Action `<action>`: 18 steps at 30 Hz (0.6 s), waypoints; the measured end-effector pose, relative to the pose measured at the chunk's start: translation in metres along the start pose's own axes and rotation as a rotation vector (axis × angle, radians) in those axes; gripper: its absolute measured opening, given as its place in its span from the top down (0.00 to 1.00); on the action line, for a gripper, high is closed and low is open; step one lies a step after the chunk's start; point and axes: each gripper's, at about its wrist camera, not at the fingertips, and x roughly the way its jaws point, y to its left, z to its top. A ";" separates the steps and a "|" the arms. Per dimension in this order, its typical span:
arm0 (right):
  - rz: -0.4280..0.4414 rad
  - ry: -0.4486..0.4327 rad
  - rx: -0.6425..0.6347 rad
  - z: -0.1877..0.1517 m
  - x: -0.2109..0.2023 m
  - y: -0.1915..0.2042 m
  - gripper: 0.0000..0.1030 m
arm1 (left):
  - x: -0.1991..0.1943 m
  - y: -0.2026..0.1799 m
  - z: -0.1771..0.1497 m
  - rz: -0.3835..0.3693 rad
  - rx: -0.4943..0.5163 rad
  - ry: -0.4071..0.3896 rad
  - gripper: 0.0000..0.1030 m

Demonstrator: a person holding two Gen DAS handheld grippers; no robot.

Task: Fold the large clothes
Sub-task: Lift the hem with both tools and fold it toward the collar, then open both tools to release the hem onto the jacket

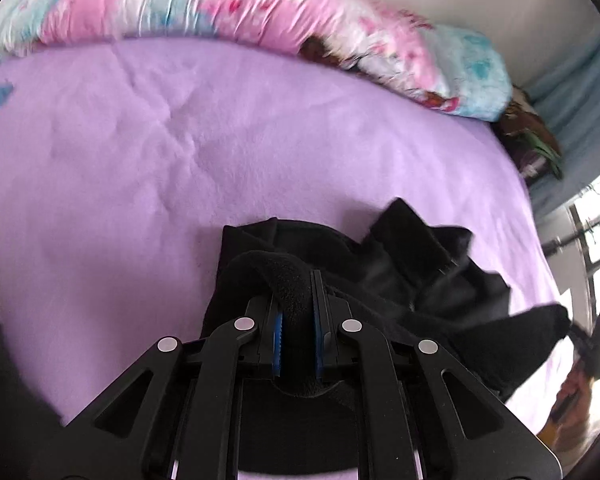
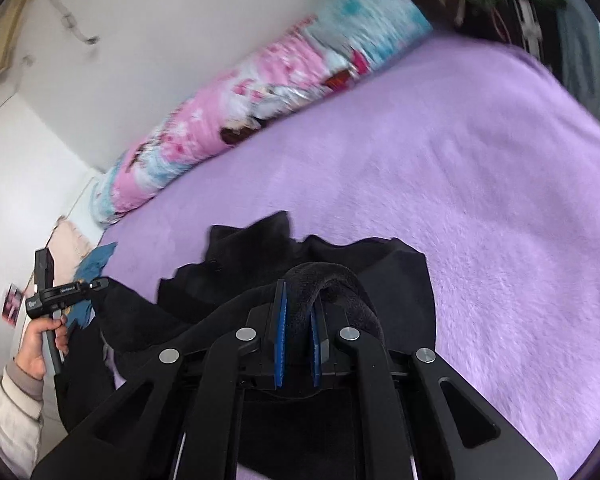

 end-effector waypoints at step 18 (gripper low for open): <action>0.012 -0.123 0.269 0.008 0.036 -0.054 0.06 | 0.059 0.068 0.008 0.127 -0.143 -0.055 0.06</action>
